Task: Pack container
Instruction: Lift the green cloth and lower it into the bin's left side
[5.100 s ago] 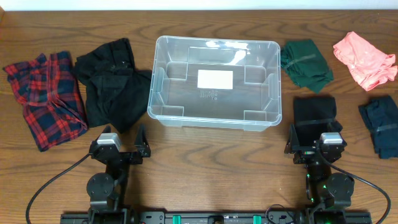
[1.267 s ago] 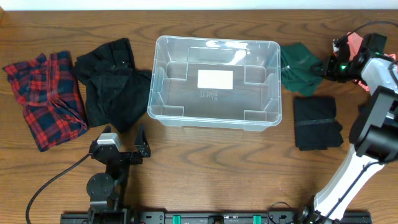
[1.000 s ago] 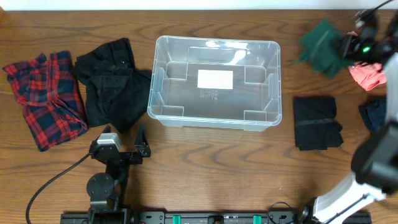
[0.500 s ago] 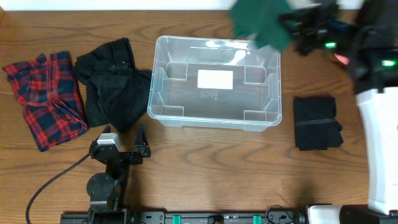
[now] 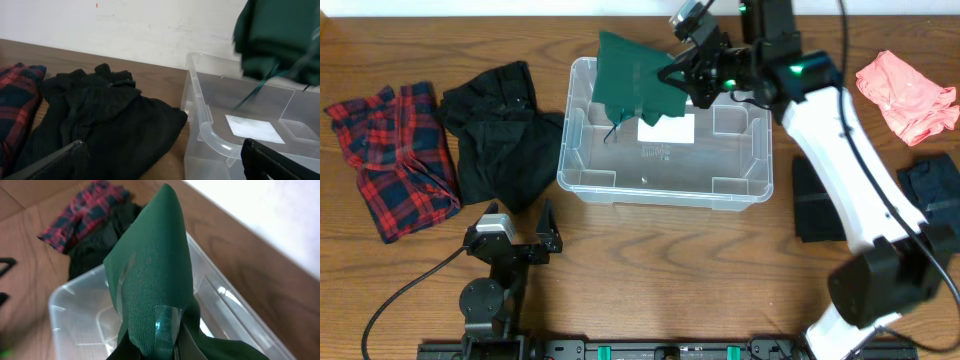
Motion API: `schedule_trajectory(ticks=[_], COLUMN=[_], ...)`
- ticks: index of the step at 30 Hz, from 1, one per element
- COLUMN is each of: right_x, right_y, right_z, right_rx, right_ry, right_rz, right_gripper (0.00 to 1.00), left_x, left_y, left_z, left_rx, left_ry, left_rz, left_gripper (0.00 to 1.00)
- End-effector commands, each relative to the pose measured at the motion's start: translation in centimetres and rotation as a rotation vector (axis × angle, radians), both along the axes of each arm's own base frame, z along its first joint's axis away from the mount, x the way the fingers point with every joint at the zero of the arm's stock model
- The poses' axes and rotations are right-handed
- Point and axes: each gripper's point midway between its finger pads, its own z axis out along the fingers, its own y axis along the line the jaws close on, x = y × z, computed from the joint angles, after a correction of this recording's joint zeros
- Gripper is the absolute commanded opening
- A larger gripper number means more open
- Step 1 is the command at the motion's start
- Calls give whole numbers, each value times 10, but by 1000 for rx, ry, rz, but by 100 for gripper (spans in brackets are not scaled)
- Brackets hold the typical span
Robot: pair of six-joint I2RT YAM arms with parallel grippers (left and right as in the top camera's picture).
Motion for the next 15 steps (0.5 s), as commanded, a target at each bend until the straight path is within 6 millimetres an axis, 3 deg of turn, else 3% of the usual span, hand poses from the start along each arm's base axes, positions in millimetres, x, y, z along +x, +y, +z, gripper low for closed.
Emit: schedule_trajectory(ticks=[1,5,15], right_x=[2,7,13], right_y=[11,24,56], right_z=[-12,-43,-94], right_rx=[13,22,18], right_ry=[12,68,106], right_rz=[48,85,141], right_gripper=[1,1,1], left_x=[-1,-1,-1], left_y=[-2,-2,-2], left_z=[-15,-15,-15], left_rx=[4,4,4], left_ry=[46,46,46], left_rz=[-12,-12,-12], left_gripper=[98,98,98])
